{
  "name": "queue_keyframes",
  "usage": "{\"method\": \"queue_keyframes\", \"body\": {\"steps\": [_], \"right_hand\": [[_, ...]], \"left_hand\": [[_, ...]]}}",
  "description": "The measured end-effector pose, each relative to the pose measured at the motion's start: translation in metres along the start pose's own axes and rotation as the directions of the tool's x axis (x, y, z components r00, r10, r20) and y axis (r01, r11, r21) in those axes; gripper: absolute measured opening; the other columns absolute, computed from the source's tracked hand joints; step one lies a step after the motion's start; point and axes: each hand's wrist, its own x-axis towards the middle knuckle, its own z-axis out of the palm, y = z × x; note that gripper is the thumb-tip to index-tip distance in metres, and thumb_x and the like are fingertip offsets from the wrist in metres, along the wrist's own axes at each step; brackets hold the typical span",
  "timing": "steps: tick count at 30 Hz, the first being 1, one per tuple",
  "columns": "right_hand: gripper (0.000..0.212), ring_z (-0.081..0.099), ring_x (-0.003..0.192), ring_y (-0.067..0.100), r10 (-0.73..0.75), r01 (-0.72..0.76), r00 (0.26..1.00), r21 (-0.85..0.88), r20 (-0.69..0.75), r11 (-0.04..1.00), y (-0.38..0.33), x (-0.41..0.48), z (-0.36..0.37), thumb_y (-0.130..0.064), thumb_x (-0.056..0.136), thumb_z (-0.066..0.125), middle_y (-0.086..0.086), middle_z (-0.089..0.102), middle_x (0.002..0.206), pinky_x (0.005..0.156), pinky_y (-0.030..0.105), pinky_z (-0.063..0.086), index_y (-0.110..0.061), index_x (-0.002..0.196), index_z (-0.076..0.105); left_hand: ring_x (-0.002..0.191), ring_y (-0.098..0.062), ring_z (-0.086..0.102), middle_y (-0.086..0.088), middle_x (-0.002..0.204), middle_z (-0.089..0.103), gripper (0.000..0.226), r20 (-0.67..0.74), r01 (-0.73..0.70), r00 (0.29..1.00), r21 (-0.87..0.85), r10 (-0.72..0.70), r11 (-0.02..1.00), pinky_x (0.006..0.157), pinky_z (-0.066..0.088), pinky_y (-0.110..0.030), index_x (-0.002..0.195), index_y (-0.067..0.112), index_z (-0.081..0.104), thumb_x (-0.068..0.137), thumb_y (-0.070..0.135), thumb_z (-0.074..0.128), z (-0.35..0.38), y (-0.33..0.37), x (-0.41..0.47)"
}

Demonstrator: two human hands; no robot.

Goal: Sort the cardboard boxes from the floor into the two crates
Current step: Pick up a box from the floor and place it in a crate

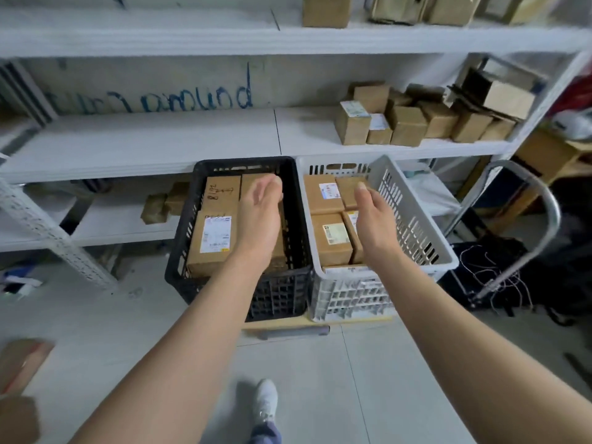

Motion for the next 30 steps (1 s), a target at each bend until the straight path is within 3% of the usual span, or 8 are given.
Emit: {"method": "queue_keyframes", "body": {"steps": [5,8,13,18,21,23,27,30], "right_hand": [[0.047,0.052,0.108,0.011,0.029,-0.029,0.998,0.004,-0.063,1.000,-0.003,0.000,-0.048,-0.045,0.098,0.041,-0.007,0.059,0.114,0.091,0.027,0.036,-0.013,0.128,0.058],[0.049,0.049,0.111,0.012,0.098,-0.097,0.993,0.023,-0.069,0.995,0.009,0.014,-0.068,-0.046,0.098,0.039,-0.005,0.056,0.116,0.096,0.030,0.035,-0.013,0.132,0.054],[0.050,0.055,0.109,0.021,0.175,-0.181,0.981,-0.074,-0.082,0.981,0.047,0.058,-0.084,-0.044,0.099,0.036,0.007,0.062,0.116,0.087,0.031,0.037,-0.008,0.125,0.058],[0.052,0.048,0.107,0.016,0.269,-0.277,0.961,-0.157,-0.069,0.948,0.090,0.121,-0.076,-0.045,0.099,0.037,0.010,0.056,0.133,0.087,0.027,0.034,-0.008,0.133,0.053],[0.047,0.054,0.101,0.019,0.327,-0.324,0.945,-0.222,-0.027,0.920,0.118,0.163,-0.064,-0.039,0.102,0.036,0.012,0.060,0.126,0.083,0.025,0.037,-0.004,0.126,0.057],[0.046,0.055,0.113,0.025,0.391,-0.384,0.920,-0.241,-0.024,0.891,0.138,0.188,-0.056,-0.036,0.101,0.038,0.014,0.059,0.128,0.088,0.027,0.038,-0.003,0.129,0.055],[0.052,0.051,0.122,0.031,0.501,-0.473,0.866,-0.323,0.003,0.819,0.171,0.224,-0.046,-0.041,0.100,0.038,0.016,0.055,0.133,0.105,0.039,0.039,-0.004,0.135,0.048],[0.054,0.049,0.124,0.035,0.555,-0.513,0.832,-0.378,0.005,0.771,0.187,0.242,-0.044,-0.043,0.100,0.039,0.018,0.052,0.135,0.106,0.048,0.040,-0.005,0.137,0.044]], "left_hand": [[0.109,-0.011,0.058,0.010,0.103,0.062,0.014,0.099,0.094,0.991,-0.064,-0.087,0.993,0.096,0.039,-0.030,0.092,0.032,0.058,0.097,0.032,0.045,0.049,-0.004,-0.025],[0.116,-0.014,0.055,0.002,0.120,0.062,0.027,0.154,0.222,0.965,-0.049,-0.213,0.974,0.102,0.038,-0.033,0.108,0.020,0.062,0.099,0.035,0.041,0.077,-0.024,-0.020],[0.116,-0.015,0.054,-0.001,0.129,0.056,0.034,0.142,0.403,0.906,-0.004,-0.399,0.915,0.106,0.038,-0.039,0.124,0.018,0.054,0.100,0.037,0.041,0.117,-0.074,0.016],[0.119,-0.019,0.052,-0.004,0.133,0.054,0.028,0.118,0.504,0.851,0.091,-0.512,0.859,0.108,0.037,-0.041,0.116,0.021,0.056,0.099,0.036,0.041,0.157,-0.128,0.074],[0.101,-0.022,0.060,-0.002,0.102,0.063,0.021,0.099,0.545,0.823,0.141,-0.560,0.826,0.097,0.046,-0.038,0.088,0.022,0.056,0.098,0.034,0.042,0.174,-0.158,0.115],[0.083,-0.018,0.058,0.003,0.083,0.059,0.026,0.077,0.570,0.807,0.151,-0.585,0.807,0.082,0.046,-0.032,0.076,0.022,0.053,0.098,0.031,0.043,0.185,-0.175,0.137],[0.091,-0.022,0.056,-0.001,0.090,0.060,0.023,0.094,0.598,0.762,0.276,-0.641,0.752,0.088,0.045,-0.036,0.076,0.022,0.052,0.097,0.027,0.045,0.204,-0.207,0.166],[0.088,-0.019,0.056,0.003,0.091,0.060,0.016,0.098,0.588,0.754,0.341,-0.649,0.734,0.081,0.045,-0.031,0.086,0.022,0.057,0.097,0.025,0.045,0.214,-0.222,0.176]]}}
